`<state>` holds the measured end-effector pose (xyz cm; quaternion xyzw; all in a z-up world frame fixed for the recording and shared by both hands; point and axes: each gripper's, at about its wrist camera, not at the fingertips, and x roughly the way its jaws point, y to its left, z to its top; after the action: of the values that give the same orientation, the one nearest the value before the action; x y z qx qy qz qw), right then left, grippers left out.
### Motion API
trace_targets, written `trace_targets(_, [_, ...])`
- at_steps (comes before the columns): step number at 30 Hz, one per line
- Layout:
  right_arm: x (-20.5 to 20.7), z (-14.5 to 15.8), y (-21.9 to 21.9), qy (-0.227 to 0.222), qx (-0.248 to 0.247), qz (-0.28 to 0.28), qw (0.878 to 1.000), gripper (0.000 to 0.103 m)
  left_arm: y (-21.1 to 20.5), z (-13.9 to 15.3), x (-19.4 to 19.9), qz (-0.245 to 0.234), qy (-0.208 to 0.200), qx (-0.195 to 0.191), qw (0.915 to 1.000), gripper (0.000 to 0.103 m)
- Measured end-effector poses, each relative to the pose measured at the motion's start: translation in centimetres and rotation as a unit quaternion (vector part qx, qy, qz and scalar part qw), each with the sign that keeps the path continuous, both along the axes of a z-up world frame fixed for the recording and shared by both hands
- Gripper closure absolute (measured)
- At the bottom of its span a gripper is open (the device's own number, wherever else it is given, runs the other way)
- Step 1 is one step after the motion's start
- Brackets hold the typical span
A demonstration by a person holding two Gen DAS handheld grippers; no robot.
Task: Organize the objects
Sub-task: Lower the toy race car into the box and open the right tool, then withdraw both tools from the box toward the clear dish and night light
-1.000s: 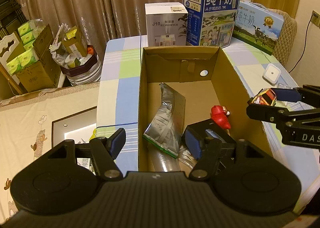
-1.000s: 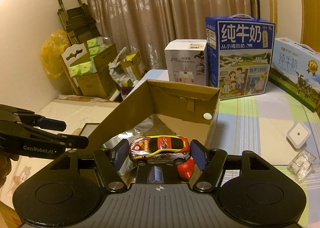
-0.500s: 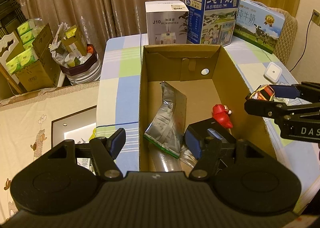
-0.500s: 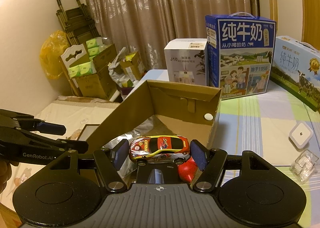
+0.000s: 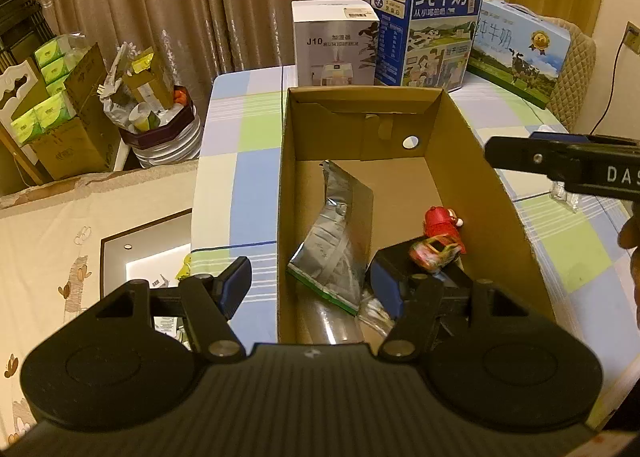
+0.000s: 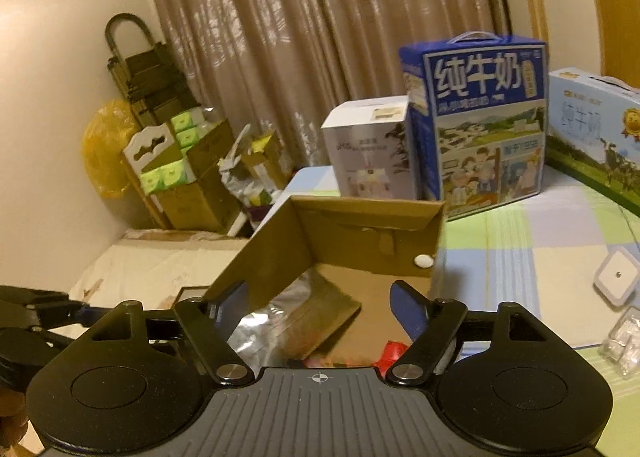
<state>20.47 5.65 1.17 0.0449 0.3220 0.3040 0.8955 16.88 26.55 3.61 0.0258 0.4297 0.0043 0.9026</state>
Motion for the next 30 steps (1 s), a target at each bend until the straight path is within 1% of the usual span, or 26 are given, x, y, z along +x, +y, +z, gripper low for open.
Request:
trace_targets(4, [-0.5, -0.4, -1.6, 0.014, -0.005, -0.021, 1.0, 0.028, -0.5, 0.3, -0.5, -0.001, -0.003, -0.002, 1.0, 0.041])
trace_targets(9, [-2.0, -0.9, -3.9, 0.034, -0.002, -0.04, 0.999, 0.028, -1.4, 1.0, -1.9, 0.001, -0.013, -0.01, 0.9999, 0.037])
trace_targets(16, [-4.9, -0.1, -7.5, 0.042, 0.008, -0.061, 0.997, 0.028, -3.6, 2.1, -4.5, 0.001, -0.024, -0.028, 0.9993, 0.033])
trace_targets(22, [-7.1, 1.5, -10.8, 0.037, 0.009, -0.078, 0.996, 0.028, -6.2, 3.7, -6.6, -0.006, -0.039, -0.038, 0.9985, 0.024])
trace_targets(23, [-7.4, 1.7, -11.4, 0.036, 0.01, -0.081, 0.996, 0.028, -6.7, 3.9, -6.9, -0.008, -0.041, -0.039, 0.9984, 0.021])
trace_targets(28, [-8.7, 2.6, -14.3, 0.027, 0.008, -0.092, 0.995, 0.028, -9.3, 4.8, -8.0, -0.019, -0.051, -0.042, 0.9976, 0.014])
trace_targets(30, [-9.1, 2.9, -15.4, 0.024, 0.007, -0.098, 0.995, 0.028, -10.5, 5.1, -8.2, -0.024, -0.055, -0.045, 0.9972, 0.008])
